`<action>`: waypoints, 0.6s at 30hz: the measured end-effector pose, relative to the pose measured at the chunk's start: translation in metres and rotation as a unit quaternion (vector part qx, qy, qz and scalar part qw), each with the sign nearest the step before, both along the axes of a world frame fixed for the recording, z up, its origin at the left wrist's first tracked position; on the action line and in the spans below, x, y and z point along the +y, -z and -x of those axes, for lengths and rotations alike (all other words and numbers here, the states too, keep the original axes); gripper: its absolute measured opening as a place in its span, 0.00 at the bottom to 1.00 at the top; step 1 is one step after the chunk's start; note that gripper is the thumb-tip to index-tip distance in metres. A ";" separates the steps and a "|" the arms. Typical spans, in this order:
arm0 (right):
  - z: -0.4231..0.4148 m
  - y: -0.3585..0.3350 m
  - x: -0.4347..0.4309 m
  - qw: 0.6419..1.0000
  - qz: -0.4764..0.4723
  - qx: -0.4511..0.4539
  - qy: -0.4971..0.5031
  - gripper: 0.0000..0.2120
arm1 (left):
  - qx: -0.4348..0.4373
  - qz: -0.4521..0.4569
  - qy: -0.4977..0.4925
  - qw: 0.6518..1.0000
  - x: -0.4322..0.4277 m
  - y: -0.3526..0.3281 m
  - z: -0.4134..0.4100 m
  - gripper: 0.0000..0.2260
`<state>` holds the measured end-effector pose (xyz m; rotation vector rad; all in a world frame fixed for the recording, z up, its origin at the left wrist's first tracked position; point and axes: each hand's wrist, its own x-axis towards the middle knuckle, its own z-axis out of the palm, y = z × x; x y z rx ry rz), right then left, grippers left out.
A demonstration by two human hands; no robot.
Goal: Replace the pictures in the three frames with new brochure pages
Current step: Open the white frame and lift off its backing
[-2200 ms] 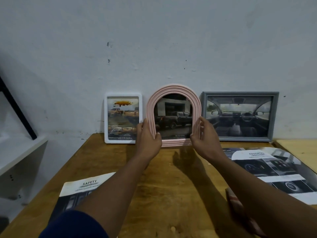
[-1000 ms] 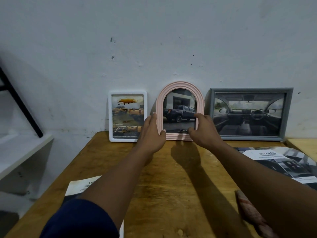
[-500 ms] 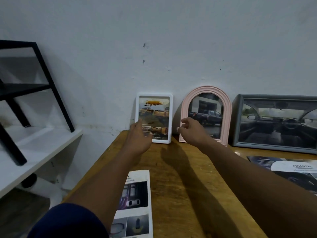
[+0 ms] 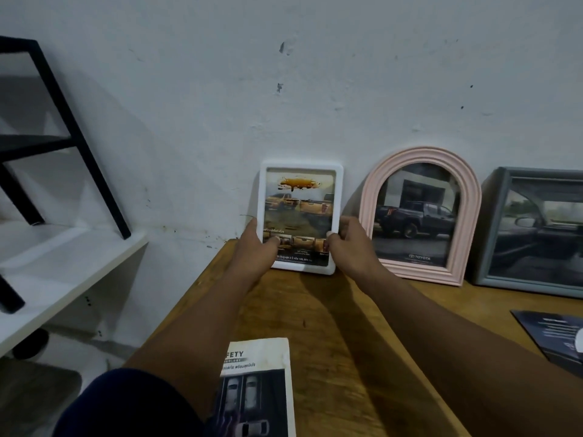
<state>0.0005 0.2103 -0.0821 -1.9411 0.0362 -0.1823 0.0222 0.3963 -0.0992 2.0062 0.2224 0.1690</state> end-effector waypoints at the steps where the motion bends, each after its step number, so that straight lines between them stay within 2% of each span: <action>1: 0.003 -0.001 -0.001 1.000 -0.005 -0.001 0.002 0.18 | -0.005 -0.001 -0.001 1.000 0.000 0.000 0.002 0.29; 11: 0.084 -0.039 -0.037 0.998 0.031 -0.051 0.001 0.16 | -0.027 -0.050 0.061 0.997 -0.015 -0.040 0.091 0.17; 15: 0.130 -0.048 -0.071 0.997 0.052 -0.055 0.013 0.13 | 0.013 -0.134 0.121 0.984 -0.032 -0.055 0.144 0.13; 18: 0.163 -0.051 -0.101 0.996 0.062 -0.055 0.021 0.10 | 0.088 -0.077 0.194 0.974 -0.051 -0.057 0.174 0.15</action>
